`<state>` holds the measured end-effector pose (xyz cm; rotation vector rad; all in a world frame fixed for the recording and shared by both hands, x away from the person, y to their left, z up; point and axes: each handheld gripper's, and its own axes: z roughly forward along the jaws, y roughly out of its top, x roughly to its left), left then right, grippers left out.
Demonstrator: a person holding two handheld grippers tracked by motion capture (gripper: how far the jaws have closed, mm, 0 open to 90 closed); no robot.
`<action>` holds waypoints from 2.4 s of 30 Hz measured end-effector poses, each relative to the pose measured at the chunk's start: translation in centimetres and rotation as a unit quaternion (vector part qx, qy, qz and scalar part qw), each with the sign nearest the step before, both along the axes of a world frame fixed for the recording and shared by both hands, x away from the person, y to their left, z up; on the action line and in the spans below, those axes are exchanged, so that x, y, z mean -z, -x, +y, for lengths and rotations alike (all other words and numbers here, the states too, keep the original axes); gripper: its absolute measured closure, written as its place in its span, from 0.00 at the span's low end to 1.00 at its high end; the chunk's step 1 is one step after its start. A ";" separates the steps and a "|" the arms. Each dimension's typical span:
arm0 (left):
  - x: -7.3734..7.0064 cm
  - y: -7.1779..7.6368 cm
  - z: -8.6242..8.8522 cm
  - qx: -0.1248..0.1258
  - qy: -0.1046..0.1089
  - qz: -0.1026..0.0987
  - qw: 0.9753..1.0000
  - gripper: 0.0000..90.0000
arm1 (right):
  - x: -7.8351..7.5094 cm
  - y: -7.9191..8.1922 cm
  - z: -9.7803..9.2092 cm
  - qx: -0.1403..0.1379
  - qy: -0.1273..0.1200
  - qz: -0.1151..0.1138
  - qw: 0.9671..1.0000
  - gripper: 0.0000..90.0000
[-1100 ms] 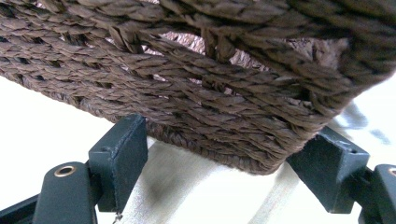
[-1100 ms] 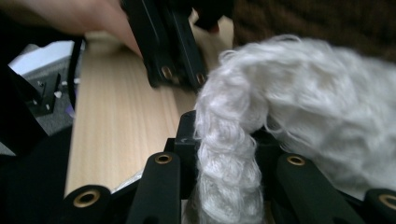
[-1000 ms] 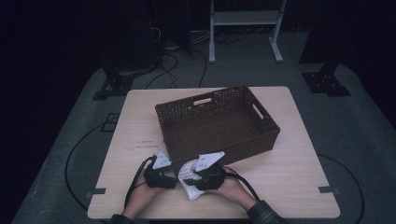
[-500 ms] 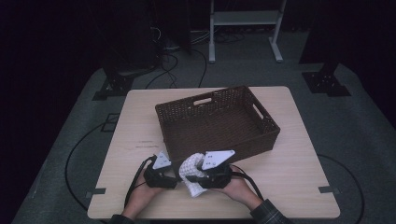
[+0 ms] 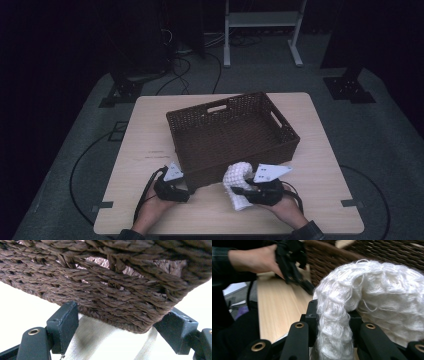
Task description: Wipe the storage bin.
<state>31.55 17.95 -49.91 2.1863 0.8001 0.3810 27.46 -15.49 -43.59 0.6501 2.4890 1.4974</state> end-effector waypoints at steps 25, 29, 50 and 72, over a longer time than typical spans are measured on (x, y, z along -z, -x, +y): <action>-1.8 2.5 2.8 0.014 0.009 -0.010 1.000 0.50 | 2.3 1.5 -12.7 0.188 0.042 0.004 0.981 0.78; -2.9 3.5 4.2 0.019 0.029 -0.014 0.999 0.75 | 2.5 1.8 -13.6 0.199 0.038 0.010 0.979 0.78; -8.4 1.0 3.7 0.031 0.122 -0.058 0.990 0.99 | 2.6 1.5 -14.1 0.208 0.038 0.014 0.977 0.78; -8.7 1.2 -4.9 0.132 0.137 -0.039 0.981 0.98 | 2.9 1.2 -13.5 0.194 0.048 0.018 0.980 0.78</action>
